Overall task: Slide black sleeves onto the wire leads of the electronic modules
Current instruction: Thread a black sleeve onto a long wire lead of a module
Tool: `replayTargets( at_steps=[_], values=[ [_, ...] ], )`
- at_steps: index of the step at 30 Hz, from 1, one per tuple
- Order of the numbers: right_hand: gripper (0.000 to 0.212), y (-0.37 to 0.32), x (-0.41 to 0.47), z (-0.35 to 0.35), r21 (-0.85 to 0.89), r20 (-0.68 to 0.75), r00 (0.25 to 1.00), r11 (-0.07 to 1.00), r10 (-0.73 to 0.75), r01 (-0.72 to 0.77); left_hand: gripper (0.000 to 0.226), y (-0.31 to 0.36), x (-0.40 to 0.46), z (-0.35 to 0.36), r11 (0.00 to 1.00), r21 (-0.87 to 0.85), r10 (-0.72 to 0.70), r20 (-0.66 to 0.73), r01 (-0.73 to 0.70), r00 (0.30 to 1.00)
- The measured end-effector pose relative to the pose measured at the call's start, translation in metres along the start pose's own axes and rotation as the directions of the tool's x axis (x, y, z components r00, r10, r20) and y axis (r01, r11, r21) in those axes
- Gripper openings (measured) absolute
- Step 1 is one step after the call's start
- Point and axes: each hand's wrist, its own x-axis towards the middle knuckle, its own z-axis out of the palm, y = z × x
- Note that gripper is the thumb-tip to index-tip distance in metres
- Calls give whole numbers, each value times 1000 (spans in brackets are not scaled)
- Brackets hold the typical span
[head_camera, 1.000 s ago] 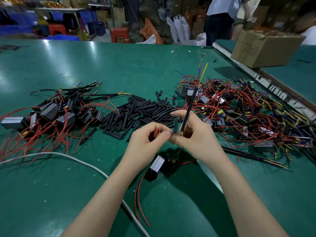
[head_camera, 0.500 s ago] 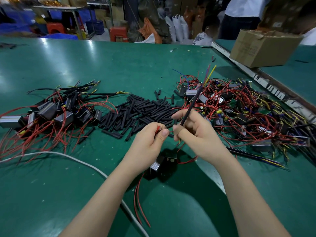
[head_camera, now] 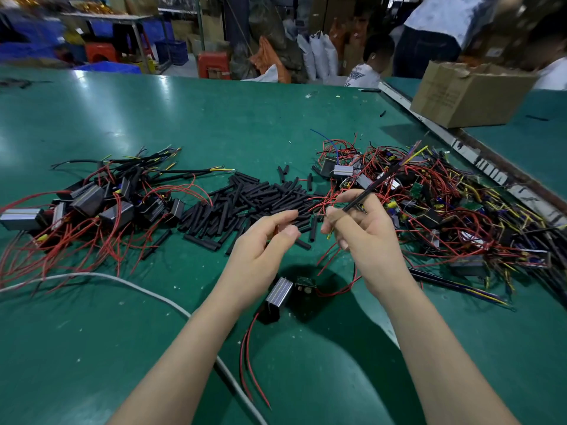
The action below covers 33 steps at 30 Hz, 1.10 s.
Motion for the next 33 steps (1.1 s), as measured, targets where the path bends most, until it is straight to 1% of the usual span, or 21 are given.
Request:
replayTargets(
  at_steps=[2,4,6,9,13,14,17,20,22,23,26,29,31,33],
  values=[
    [12,-1,0,2,32,-24,1000,999,18,-17,21,-1,2,-3,999,-48,-24,-23,23,999],
    [12,-3,-1,3,48,-33,999,999,26,-24,28,-3,5,-5,992,-109,-65,-39,61,997],
    [12,-4,-2,4,45,-24,999,999,26,-25,31,-5,7,-6,988,-131,-80,-17,77,997],
    [11,-5,-3,6,35,7,1000,999,29,-29,38,-8,6,-6,996,-82,-45,-15,44,999],
    [13,-5,-5,10,-1,70,996,999,46,-46,26,-8,4,-3,999,-31,14,-21,-15,1000],
    [13,-6,-6,11,-11,87,995,999,53,-53,27,-8,4,-2,1000,-16,18,-15,-18,1000],
    [14,-8,-8,13,-16,116,992,998,58,-56,39,-8,4,-3,999,30,45,10,-45,999],
    [15,-9,-10,15,-6,116,992,999,51,-51,46,-11,4,-5,999,-20,43,4,-43,999],
    [15,-10,-10,15,-5,115,992,999,49,-49,37,-11,5,-5,998,-62,4,-5,-4,1000],
    [15,-9,-10,15,-2,110,993,999,46,-46,31,-12,5,-4,998,-55,-9,-6,9,1000],
    [13,-8,-8,16,-11,86,996,1000,22,-21,17,-17,8,-3,999,37,-20,-18,21,1000],
    [13,-7,-7,16,-13,65,998,1000,-4,5,18,-19,7,-2,998,-20,-63,-42,63,997],
    [13,-6,-7,16,-11,68,998,1000,-10,11,13,-18,6,-1,997,-21,-70,-47,69,996],
    [13,-5,-8,17,-15,76,997,1000,-8,10,15,-17,7,-1,998,-24,-67,-46,66,997]
  ],
)
